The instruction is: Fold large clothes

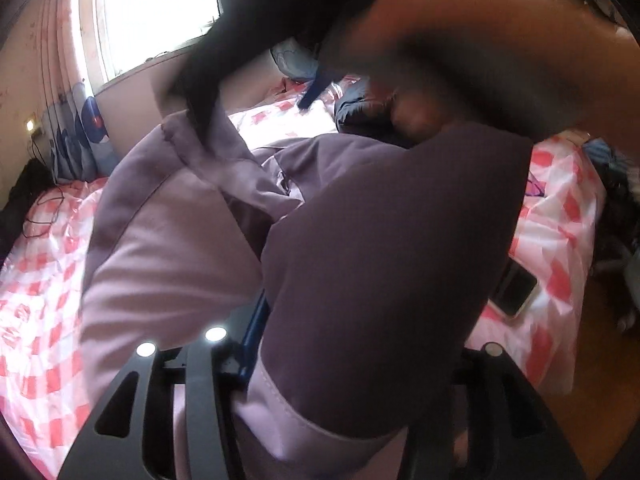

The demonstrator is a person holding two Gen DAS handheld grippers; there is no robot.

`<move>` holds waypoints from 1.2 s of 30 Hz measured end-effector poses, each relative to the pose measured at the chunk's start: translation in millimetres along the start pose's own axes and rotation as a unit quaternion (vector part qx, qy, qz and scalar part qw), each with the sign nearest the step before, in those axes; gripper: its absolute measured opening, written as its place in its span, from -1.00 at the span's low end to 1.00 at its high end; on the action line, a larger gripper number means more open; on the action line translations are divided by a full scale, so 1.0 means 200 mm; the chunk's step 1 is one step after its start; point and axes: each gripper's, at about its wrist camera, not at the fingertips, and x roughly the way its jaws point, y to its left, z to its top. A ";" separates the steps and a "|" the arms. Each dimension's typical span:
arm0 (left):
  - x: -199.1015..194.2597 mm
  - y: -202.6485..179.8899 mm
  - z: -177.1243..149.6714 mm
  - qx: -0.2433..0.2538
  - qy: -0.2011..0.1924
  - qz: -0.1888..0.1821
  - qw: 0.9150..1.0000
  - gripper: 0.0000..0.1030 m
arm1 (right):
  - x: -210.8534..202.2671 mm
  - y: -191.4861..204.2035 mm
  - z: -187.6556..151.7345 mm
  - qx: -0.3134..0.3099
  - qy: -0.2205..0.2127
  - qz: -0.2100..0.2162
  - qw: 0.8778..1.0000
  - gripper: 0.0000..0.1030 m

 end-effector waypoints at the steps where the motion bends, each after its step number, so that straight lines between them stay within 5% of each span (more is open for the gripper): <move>1: 0.02 0.02 0.02 0.003 0.006 -0.006 1.000 -0.05 | 0.10 0.00 -0.03 0.003 0.016 -0.007 1.000 0.88; 4: -0.12 0.14 -0.01 -0.021 0.020 -0.071 0.997 -0.01 | 0.25 -0.12 -0.13 0.060 0.030 0.006 0.998 0.88; 6: -0.26 0.28 -0.05 -0.082 0.019 -0.123 0.989 -0.01 | 0.27 -0.18 -0.23 0.075 0.026 0.010 0.997 0.88; 10: -0.29 0.68 0.06 -0.210 -0.024 -0.132 0.969 0.01 | 0.28 -0.18 -0.36 0.075 -0.006 -0.004 0.997 0.88; 12: -0.17 0.76 0.12 -0.229 -0.028 -0.133 0.964 0.06 | 0.28 -0.19 -0.41 0.082 -0.034 -0.001 0.996 0.88; 16: 0.18 0.61 0.11 -0.198 0.056 -0.169 0.964 0.06 | 0.30 -0.29 -0.41 0.099 -0.004 0.041 0.994 0.88; 19: 0.16 0.47 0.07 -0.145 0.046 -0.126 0.980 0.09 | 0.13 -0.34 -0.28 0.094 0.008 -0.017 0.995 0.88; 23: 0.17 0.46 0.04 -0.147 0.045 -0.121 0.981 0.09 | 0.00 -0.25 -0.11 0.115 -0.022 0.066 0.991 0.88; 27: 0.16 0.43 0.02 -0.135 0.033 -0.110 0.984 0.10 | 0.37 -0.16 -0.16 0.114 -0.036 -0.012 0.993 0.89; 29: 0.18 0.45 0.01 -0.145 0.039 -0.130 0.980 0.10 | 0.49 -0.23 -0.28 0.162 -0.063 0.021 0.984 0.89; 34: 0.18 0.42 -0.01 -0.136 0.040 -0.116 0.983 0.10 | 0.36 -0.26 -0.23 0.144 -0.028 0.003 0.989 0.88; 36: 0.17 0.44 -0.02 -0.140 0.036 -0.117 0.982 0.11 | 0.17 -0.23 -0.24 0.128 -0.057 -0.012 0.990 0.88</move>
